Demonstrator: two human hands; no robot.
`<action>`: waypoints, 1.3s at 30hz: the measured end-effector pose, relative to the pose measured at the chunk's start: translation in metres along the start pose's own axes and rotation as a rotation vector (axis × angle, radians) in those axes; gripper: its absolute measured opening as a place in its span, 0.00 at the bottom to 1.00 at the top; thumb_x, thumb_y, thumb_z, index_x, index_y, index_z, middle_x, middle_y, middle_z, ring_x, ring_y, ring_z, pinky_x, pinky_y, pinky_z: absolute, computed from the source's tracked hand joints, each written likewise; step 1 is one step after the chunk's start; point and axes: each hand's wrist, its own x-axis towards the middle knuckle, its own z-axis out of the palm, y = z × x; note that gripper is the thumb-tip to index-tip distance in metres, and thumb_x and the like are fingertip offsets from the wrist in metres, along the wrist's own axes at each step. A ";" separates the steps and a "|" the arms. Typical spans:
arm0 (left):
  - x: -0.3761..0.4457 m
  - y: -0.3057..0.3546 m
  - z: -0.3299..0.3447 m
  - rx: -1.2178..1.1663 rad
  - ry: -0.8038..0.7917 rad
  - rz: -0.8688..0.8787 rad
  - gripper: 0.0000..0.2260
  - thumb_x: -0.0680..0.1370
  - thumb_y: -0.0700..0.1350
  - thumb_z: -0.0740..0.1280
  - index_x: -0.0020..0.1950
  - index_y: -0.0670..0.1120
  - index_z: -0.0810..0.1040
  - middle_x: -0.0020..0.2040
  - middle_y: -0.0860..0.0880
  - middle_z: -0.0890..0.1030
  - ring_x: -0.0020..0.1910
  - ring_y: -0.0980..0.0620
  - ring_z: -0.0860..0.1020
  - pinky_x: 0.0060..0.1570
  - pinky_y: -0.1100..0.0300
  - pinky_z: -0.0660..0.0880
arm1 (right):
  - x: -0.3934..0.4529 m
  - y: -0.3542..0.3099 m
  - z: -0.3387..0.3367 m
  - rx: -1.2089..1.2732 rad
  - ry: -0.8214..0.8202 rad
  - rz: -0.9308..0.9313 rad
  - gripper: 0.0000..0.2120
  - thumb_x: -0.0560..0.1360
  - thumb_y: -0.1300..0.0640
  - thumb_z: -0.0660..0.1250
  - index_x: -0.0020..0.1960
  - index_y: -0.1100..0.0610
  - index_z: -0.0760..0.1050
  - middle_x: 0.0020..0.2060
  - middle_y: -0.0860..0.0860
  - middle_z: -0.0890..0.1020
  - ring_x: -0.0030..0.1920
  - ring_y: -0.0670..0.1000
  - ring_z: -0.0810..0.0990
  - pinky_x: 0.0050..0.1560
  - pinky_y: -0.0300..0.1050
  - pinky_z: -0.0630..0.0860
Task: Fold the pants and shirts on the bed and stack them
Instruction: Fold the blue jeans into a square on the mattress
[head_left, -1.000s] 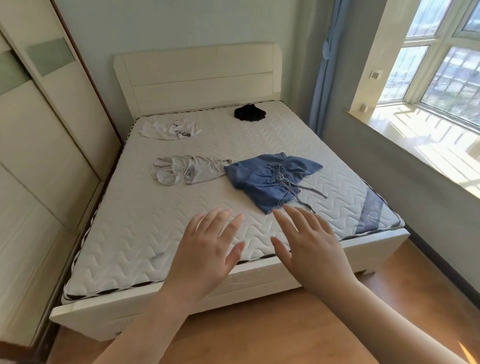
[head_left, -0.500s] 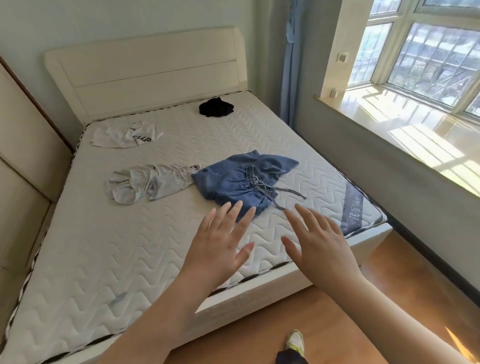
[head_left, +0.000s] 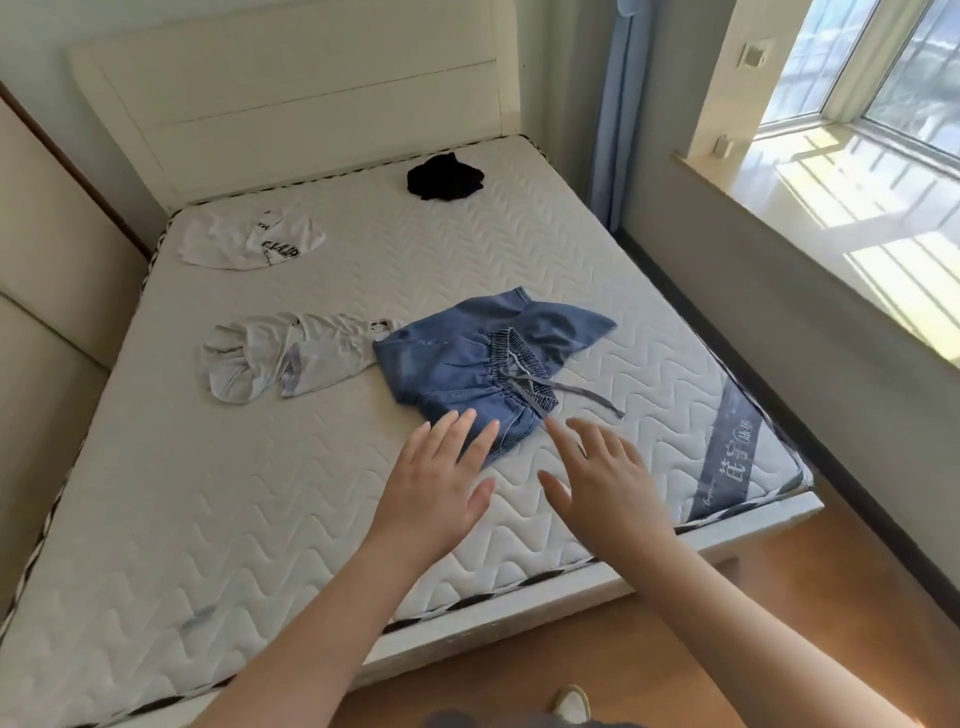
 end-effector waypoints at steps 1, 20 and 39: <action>0.007 -0.004 0.006 -0.003 -0.006 -0.005 0.25 0.78 0.54 0.54 0.71 0.46 0.74 0.68 0.42 0.76 0.67 0.43 0.75 0.66 0.45 0.71 | 0.011 0.002 0.005 -0.004 -0.013 -0.004 0.29 0.80 0.41 0.56 0.78 0.52 0.59 0.71 0.53 0.69 0.70 0.56 0.68 0.69 0.51 0.65; 0.167 -0.094 0.132 -0.142 -0.173 0.059 0.26 0.80 0.51 0.62 0.77 0.46 0.66 0.74 0.41 0.69 0.73 0.42 0.67 0.72 0.48 0.63 | 0.174 0.041 0.089 -0.003 -0.179 0.100 0.29 0.80 0.43 0.56 0.78 0.49 0.54 0.76 0.48 0.62 0.73 0.52 0.63 0.70 0.47 0.61; 0.299 -0.097 0.290 -0.175 -0.353 -0.118 0.28 0.82 0.54 0.56 0.81 0.51 0.52 0.79 0.46 0.59 0.77 0.47 0.57 0.74 0.51 0.54 | 0.339 0.137 0.262 0.120 -0.412 0.065 0.29 0.80 0.48 0.60 0.78 0.53 0.56 0.73 0.50 0.67 0.70 0.55 0.68 0.67 0.51 0.65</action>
